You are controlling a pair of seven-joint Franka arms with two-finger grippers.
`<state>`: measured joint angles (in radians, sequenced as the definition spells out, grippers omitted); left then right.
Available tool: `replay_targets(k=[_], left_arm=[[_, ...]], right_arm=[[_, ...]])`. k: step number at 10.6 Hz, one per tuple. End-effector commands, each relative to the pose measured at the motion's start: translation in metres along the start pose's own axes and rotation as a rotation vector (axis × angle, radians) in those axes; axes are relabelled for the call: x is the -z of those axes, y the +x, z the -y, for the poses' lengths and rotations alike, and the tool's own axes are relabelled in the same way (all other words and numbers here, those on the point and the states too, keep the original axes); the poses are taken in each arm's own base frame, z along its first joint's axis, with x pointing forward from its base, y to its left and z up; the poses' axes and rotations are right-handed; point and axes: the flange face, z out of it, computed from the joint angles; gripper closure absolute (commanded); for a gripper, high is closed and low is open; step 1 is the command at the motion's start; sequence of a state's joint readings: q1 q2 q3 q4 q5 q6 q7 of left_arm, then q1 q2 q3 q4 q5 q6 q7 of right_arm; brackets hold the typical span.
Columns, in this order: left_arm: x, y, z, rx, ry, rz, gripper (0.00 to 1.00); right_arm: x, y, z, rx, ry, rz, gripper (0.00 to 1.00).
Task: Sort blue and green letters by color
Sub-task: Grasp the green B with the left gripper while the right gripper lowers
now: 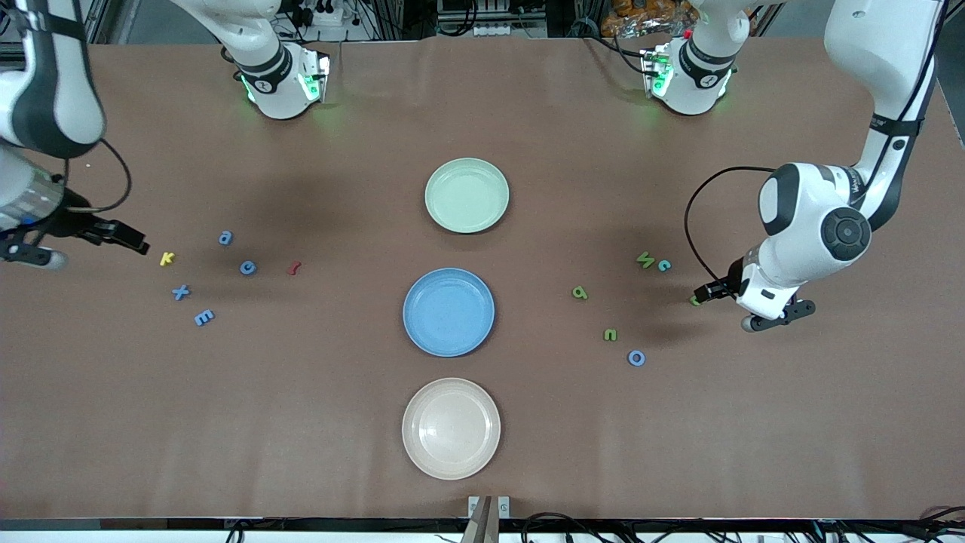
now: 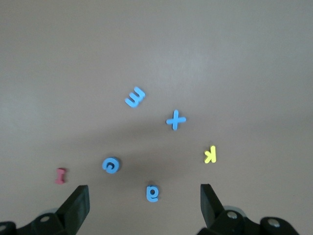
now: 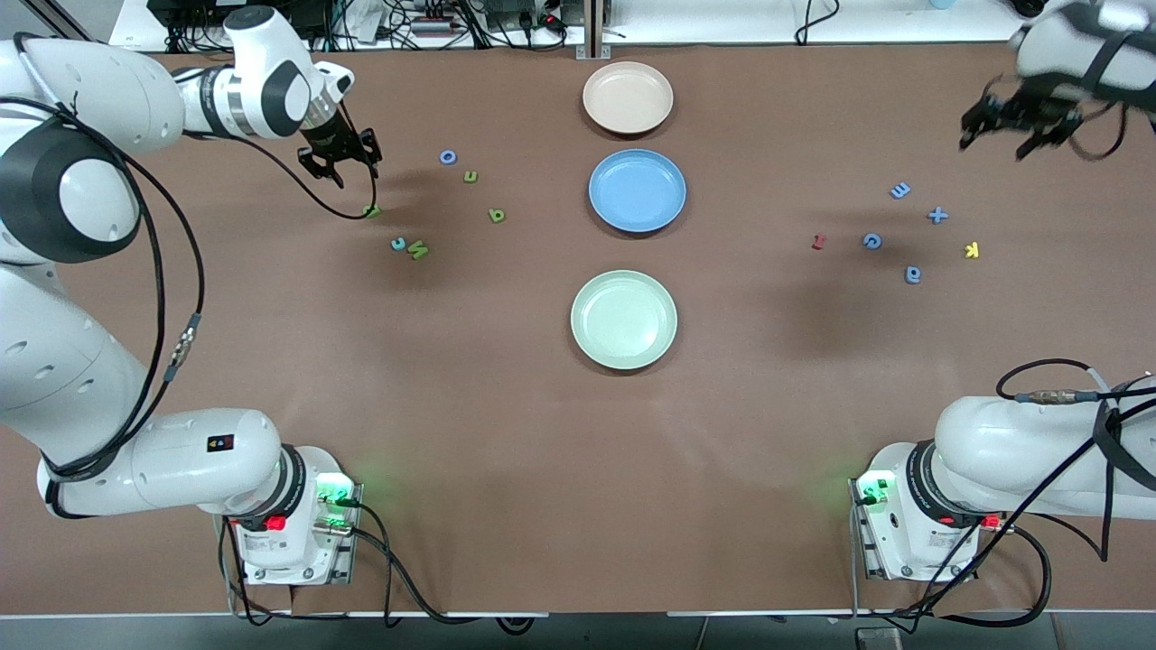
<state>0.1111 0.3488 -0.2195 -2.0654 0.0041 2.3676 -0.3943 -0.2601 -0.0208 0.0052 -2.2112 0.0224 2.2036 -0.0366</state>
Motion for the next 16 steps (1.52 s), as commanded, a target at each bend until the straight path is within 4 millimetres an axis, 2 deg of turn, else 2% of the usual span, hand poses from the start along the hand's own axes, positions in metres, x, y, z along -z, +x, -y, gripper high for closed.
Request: replay_targets(k=[1,2,4,7,11,13,14,15,16], left_arm=[[-0.015,-0.014,0.008,-0.004,0.013,-0.056,0.29],[-0.025,-0.013,0.009,-0.002,0.009,-0.053,0.30],[-0.041,-0.014,0.011,0.003,0.010,-0.033,0.33],[-0.067,-0.013,0.014,0.006,0.004,-0.027,0.36],[-0.081,-0.010,0.016,-0.011,0.015,-0.039,0.36],[-0.088,-0.009,0.015,-0.015,0.011,-0.048,0.36],[-0.088,-0.009,0.015,-0.015,0.011,-0.048,0.40],[-0.087,-0.008,0.015,-0.015,0.011,-0.050,0.49],[-0.088,-0.009,0.015,-0.017,0.011,-0.048,0.51]], right_arm=[[-0.068,-0.037,-0.013,-0.039,0.007,-0.011,0.00],[-0.089,-0.041,-0.010,-0.080,0.006,0.002,0.00],[-0.113,-0.057,0.010,-0.157,0.001,-0.038,0.00],[-0.141,-0.082,0.006,-0.171,-0.002,-0.030,0.00],[-0.187,-0.090,0.002,-0.182,0.000,0.030,0.00],[-0.200,-0.094,0.002,-0.182,0.001,0.045,0.00],[-0.202,-0.097,0.002,-0.182,0.000,0.053,0.01],[-0.202,-0.100,0.002,-0.182,-0.001,0.056,0.02],[-0.205,-0.106,0.002,-0.182,-0.002,0.068,0.05]])
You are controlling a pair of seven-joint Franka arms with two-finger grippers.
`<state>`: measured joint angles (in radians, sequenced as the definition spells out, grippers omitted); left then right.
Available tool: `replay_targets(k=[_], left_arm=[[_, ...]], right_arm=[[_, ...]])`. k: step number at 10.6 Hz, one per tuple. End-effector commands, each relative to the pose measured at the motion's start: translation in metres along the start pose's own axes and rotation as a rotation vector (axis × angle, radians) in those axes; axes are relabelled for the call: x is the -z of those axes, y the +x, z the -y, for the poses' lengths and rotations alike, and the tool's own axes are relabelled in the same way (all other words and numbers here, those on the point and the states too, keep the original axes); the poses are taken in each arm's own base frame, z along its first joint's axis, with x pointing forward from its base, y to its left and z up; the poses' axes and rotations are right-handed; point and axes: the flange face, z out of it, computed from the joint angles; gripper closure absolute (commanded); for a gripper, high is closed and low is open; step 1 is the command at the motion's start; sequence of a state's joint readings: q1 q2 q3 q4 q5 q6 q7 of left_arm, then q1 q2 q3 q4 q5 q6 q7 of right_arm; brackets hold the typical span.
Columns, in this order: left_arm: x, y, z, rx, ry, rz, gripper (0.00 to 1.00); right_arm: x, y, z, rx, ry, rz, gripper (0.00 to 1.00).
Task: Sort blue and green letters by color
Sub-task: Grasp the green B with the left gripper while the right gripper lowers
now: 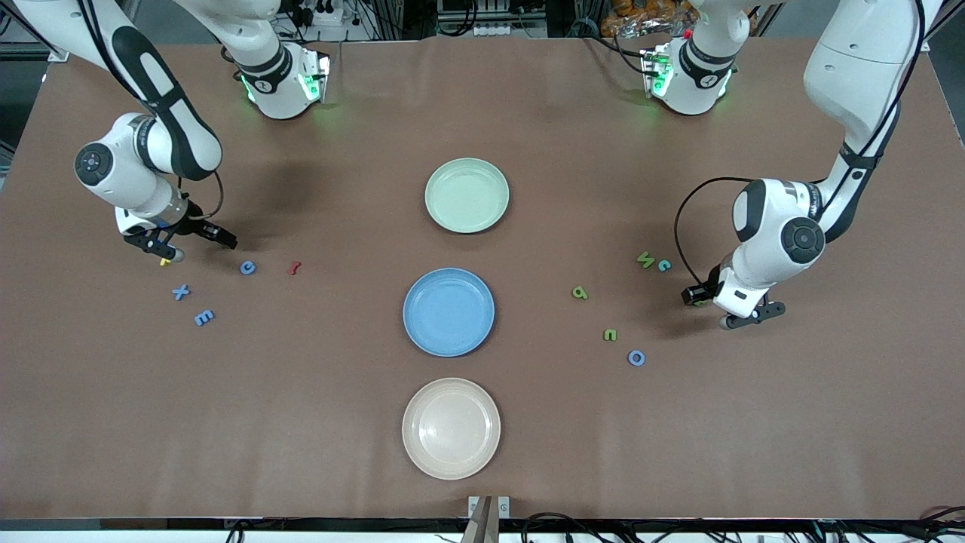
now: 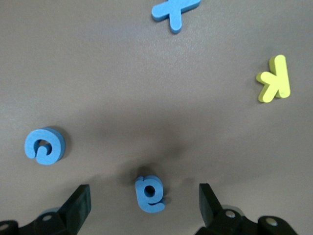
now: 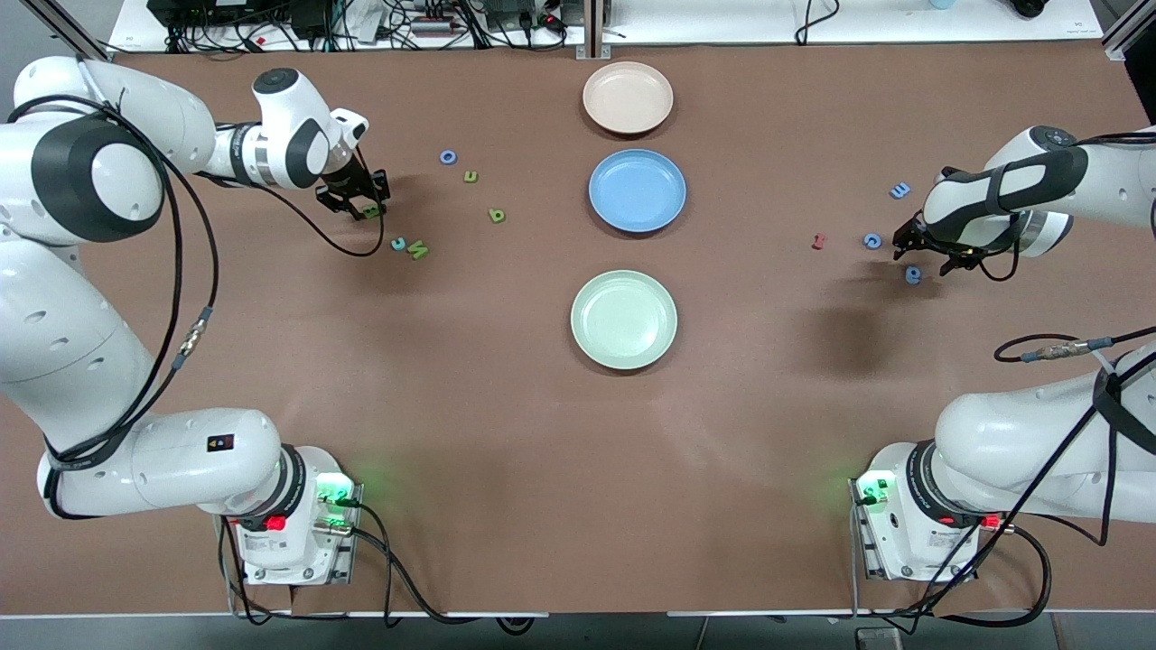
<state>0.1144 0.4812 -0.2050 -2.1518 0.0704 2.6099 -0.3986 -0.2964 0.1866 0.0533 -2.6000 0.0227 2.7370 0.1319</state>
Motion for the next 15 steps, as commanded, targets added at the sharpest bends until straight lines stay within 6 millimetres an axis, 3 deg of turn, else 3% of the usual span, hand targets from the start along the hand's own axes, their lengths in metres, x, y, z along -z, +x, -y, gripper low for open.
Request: replay_targets(k=[1,2,3,4,7,9,10,13,15], left_arm=[[-0.002,0.003,-0.002,0.009,0.010,-0.017,0.65],[-0.001,0.004,-0.002,0.009,0.009,-0.020,0.85],[0.002,0.005,-0.002,0.018,0.008,-0.026,0.95],[0.006,0.005,-0.008,0.034,0.007,-0.033,1.00],[0.043,-0.003,-0.045,-0.013,0.007,-0.079,1.00],[0.057,-0.032,-0.106,-0.012,0.000,-0.089,1.00],[0.060,-0.055,-0.147,0.005,0.002,-0.082,1.00],[0.070,-0.139,-0.260,0.032,0.022,-0.055,1.00],[0.069,-0.197,-0.314,0.048,0.014,-0.051,1.00]], right_arm=[[-0.006,-0.013,-0.003,-0.017,0.000,0.015,0.09],[-0.009,-0.020,-0.004,-0.017,-0.002,0.028,0.10],[-0.014,-0.026,-0.007,-0.021,-0.004,0.044,0.11],[-0.016,-0.028,-0.010,-0.030,-0.004,0.051,0.11],[-0.021,-0.032,-0.012,-0.034,-0.005,0.065,0.19],[-0.019,-0.030,-0.011,-0.032,-0.004,0.057,0.20],[-0.018,-0.028,-0.011,-0.031,-0.004,0.054,0.20],[-0.016,-0.022,-0.010,-0.033,-0.001,0.042,0.20],[-0.018,-0.019,-0.010,-0.038,0.002,0.043,0.21]])
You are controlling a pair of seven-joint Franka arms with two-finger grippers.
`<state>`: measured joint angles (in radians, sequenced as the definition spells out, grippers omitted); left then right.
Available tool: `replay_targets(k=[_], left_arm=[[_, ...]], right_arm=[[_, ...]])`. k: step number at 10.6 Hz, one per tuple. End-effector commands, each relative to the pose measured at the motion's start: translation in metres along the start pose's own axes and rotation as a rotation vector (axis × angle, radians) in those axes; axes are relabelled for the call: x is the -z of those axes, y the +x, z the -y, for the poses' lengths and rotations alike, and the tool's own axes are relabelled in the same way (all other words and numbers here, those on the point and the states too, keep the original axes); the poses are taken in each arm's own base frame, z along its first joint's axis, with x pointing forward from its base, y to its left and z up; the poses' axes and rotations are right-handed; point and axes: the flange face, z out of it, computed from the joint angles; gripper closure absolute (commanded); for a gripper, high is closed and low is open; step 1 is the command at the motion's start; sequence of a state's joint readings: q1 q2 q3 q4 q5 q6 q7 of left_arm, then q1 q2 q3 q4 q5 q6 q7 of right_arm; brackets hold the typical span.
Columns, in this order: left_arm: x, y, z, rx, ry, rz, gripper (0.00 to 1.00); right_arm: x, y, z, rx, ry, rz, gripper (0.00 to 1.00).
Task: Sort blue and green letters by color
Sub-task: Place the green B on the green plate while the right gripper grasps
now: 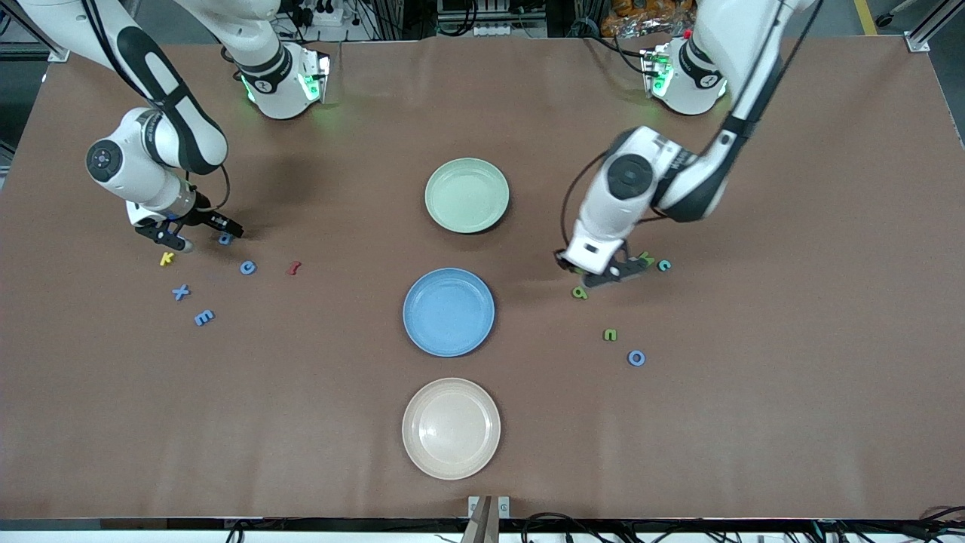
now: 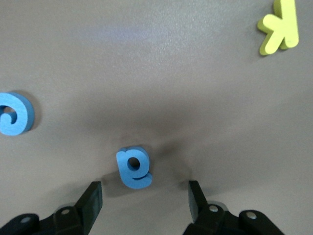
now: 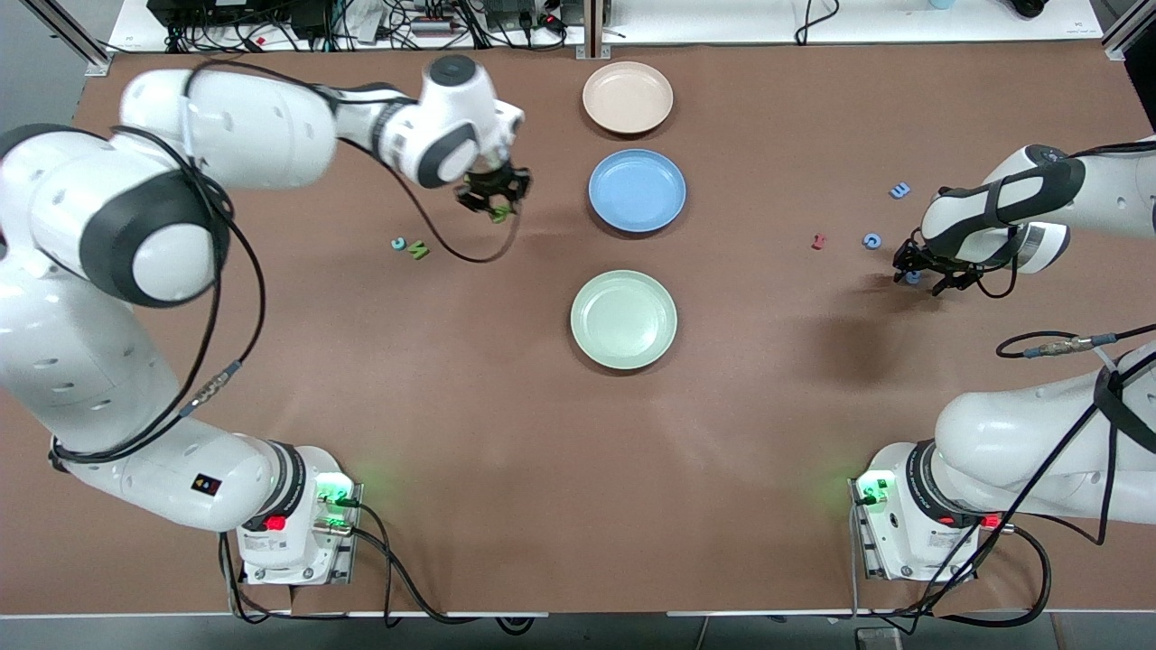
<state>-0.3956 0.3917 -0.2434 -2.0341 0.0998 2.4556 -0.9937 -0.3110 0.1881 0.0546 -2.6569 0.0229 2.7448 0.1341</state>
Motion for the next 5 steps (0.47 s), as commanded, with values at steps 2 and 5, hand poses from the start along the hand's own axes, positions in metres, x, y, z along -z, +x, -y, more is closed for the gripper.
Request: replay_targets(k=[2,5], left_arm=[[-0.011,-0.111,-0.082,0.014,0.020,0.007,1.00],[-0.043,-0.190,-0.131,0.027,0.029,0.034,1.00]], right_arm=[[-0.005,0.005,0.000,-0.016,0.010,-0.018,0.28],[-0.007,0.010,0.000,-0.014,0.012,-0.024,0.30]])
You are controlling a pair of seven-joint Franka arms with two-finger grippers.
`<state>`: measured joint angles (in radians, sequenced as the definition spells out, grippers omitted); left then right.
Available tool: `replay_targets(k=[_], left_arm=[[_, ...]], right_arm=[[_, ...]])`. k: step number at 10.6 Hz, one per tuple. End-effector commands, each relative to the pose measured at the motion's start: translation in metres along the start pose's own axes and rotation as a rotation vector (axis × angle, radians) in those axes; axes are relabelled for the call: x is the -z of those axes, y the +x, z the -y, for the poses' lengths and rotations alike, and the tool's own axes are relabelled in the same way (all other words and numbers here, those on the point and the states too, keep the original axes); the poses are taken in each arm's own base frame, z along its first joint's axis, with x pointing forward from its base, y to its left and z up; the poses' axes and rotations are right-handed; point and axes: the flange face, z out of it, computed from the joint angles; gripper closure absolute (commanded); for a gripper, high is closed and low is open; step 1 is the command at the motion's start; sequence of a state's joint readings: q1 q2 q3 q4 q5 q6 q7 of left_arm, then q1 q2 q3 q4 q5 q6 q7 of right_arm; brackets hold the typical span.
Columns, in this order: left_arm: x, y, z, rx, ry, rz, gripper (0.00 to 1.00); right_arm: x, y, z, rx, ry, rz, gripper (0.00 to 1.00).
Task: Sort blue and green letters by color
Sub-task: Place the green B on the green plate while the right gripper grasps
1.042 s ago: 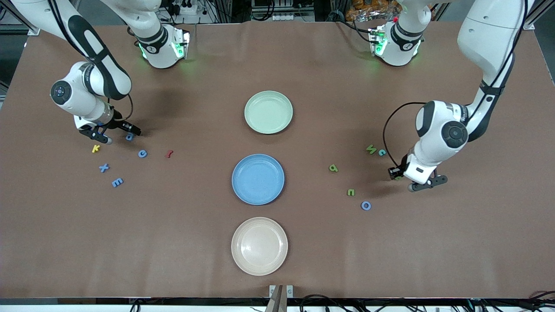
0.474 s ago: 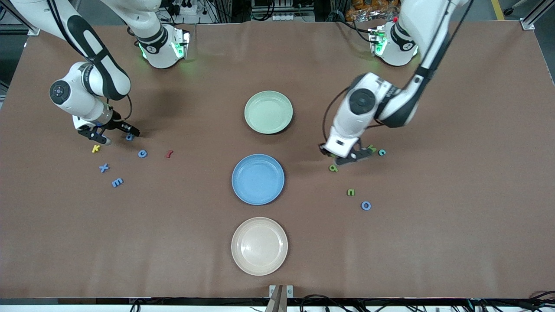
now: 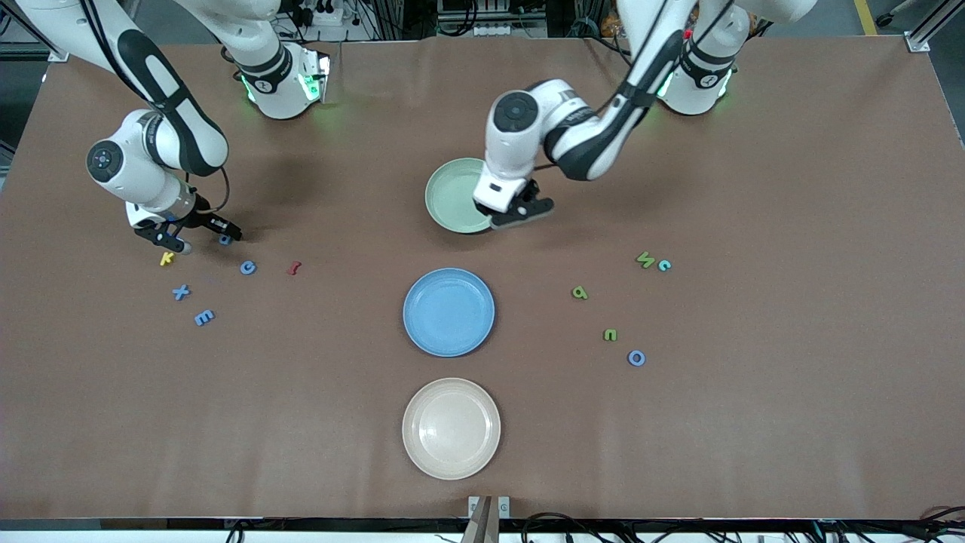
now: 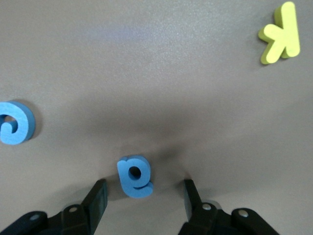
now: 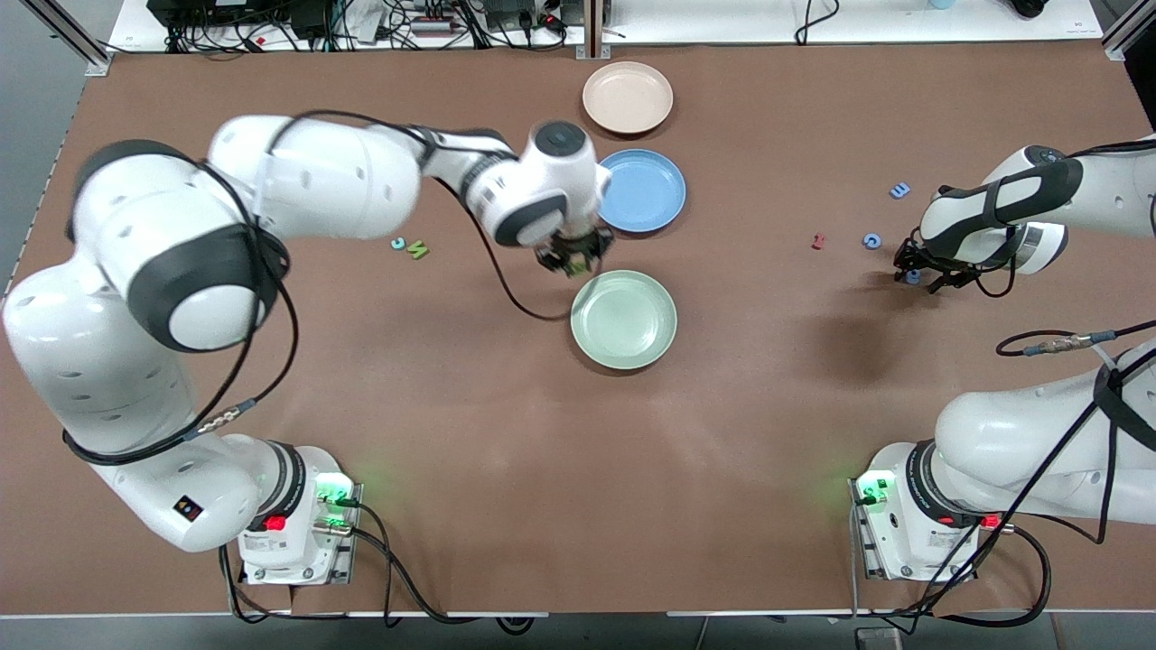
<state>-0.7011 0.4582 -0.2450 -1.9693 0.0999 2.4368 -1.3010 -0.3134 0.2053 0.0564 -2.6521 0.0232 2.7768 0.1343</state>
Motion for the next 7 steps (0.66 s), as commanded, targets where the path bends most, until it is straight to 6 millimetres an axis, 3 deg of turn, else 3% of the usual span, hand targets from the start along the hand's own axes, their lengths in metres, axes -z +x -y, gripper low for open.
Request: replay_targets(k=[1,2,3,5,7], left_arm=[[-0.027,-0.038,-0.042,0.038,0.006,0.002,0.88],[-0.033,-0.048,-0.049,0.032,0.006,0.007,0.53],[-0.037,-0.051,-0.050,0.023,0.011,0.008,0.01],[-0.030,-0.029,-0.045,0.000,0.004,-0.004,0.00],[-0.001,0.046,-0.018,-0.055,0.028,-0.017,0.00]], right_arm=[[-0.005,0.006,0.000,-0.002,0.006,-0.005,0.46],[-0.004,0.007,0.001,0.001,0.005,-0.006,0.65],[-0.004,0.007,0.001,0.005,0.005,-0.007,0.75],[-0.004,0.007,0.000,0.003,0.005,-0.005,0.85],[-0.003,0.010,-0.001,-0.010,0.009,-0.009,0.89]])
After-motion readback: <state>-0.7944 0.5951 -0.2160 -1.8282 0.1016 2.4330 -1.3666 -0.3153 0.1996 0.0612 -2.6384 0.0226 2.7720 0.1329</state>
